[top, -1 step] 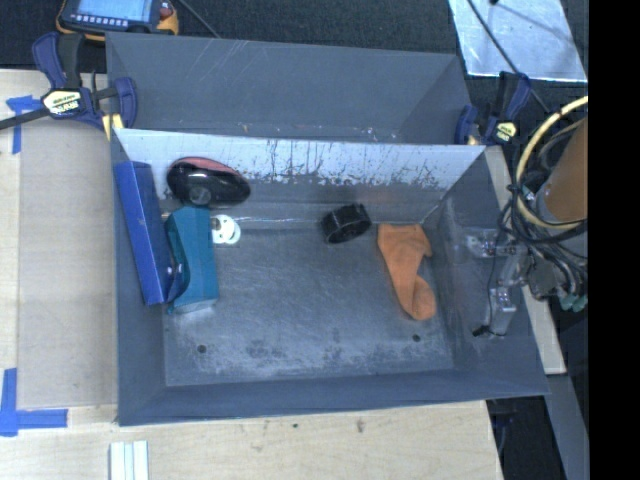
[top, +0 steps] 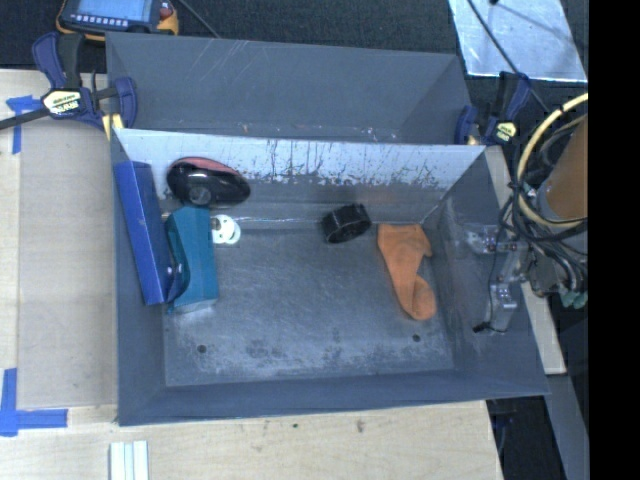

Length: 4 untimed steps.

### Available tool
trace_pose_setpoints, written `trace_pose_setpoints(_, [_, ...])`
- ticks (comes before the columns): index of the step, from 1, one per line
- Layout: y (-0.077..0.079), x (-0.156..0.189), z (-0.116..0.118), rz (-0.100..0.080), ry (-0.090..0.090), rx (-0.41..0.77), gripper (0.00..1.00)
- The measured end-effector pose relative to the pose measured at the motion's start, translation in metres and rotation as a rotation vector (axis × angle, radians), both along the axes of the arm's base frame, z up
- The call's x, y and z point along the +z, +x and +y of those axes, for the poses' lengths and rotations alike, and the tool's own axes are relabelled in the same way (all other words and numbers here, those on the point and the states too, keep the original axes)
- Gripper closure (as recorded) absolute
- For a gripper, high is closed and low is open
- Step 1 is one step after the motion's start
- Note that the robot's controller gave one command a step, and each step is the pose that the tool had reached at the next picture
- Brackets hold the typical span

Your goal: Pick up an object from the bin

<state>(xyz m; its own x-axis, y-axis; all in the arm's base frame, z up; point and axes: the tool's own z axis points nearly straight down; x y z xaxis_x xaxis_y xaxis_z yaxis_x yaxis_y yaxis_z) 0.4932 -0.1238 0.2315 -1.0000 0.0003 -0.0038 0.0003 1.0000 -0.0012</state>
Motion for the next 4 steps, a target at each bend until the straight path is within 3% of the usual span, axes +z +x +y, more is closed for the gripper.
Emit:
trace_pose_setpoints(1, [0.018,-0.063,-0.003,-0.003,0.001,-0.131,0.0])
trace_pose_setpoints(2, [0.026,-0.077,0.007,-0.001,0.002,-0.56,0.0])
trace_pose_setpoints(3, [0.048,-0.102,-0.003,-0.003,0.001,-0.645,0.0])
trace_pose_setpoints(4, [0.04,-0.132,0.0,0.0,0.001,-0.402,0.0])
